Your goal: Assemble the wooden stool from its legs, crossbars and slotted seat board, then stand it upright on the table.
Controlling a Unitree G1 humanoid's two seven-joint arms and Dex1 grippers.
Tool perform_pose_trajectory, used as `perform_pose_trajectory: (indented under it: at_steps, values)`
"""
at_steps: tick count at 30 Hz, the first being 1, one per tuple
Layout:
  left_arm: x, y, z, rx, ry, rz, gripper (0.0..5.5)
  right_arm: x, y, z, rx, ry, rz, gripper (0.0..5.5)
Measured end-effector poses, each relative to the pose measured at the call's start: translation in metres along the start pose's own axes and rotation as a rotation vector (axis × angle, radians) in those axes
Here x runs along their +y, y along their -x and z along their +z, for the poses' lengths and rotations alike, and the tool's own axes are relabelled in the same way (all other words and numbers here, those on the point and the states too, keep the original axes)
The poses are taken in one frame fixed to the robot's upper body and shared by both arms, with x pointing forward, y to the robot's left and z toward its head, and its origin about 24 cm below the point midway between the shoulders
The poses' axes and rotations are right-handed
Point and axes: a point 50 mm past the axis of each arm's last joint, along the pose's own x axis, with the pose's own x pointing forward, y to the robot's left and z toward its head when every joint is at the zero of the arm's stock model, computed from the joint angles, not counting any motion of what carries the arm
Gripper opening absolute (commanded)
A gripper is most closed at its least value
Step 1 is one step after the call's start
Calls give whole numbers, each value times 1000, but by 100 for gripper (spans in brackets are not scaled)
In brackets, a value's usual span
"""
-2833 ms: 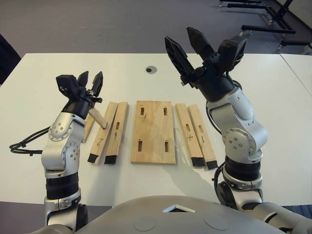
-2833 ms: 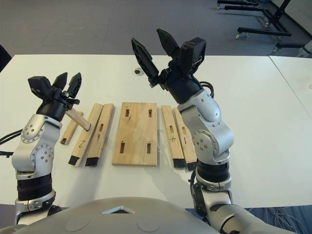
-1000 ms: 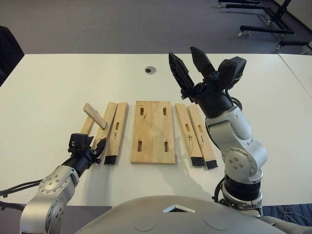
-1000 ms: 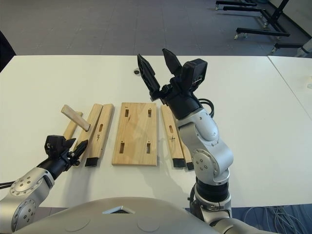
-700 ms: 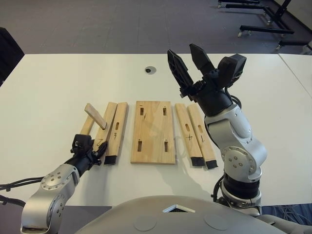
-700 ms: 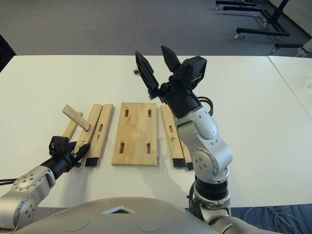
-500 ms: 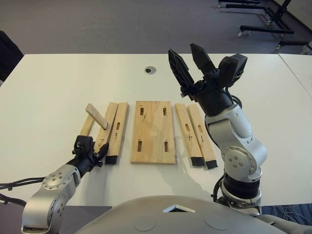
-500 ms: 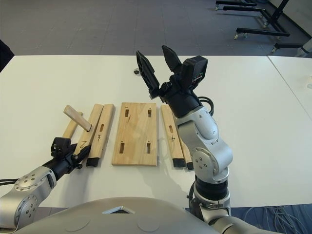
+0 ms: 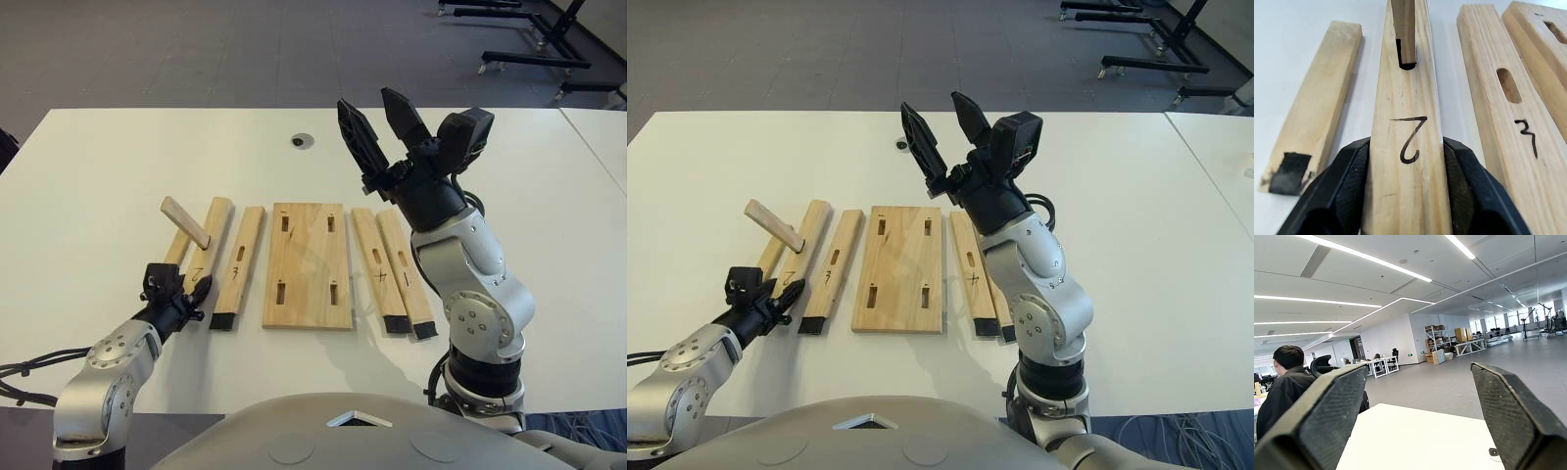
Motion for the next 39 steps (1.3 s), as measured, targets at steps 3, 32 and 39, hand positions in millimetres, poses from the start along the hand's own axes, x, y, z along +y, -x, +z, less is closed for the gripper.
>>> perform_pose_trajectory:
  at_steps: [3, 32, 39]
  values:
    - [1, -5, 22, -152, -15, 0, 202, -5, -2, 1, -7, 5, -8, 382]
    - [-77, 30, 98, -464, 352, -1287, 202, -29, -9, 18, 86, -723, 478, 382]
    - [-77, 30, 92, -461, 375, -1285, 202, -27, -4, 12, 121, -746, 490, 382]
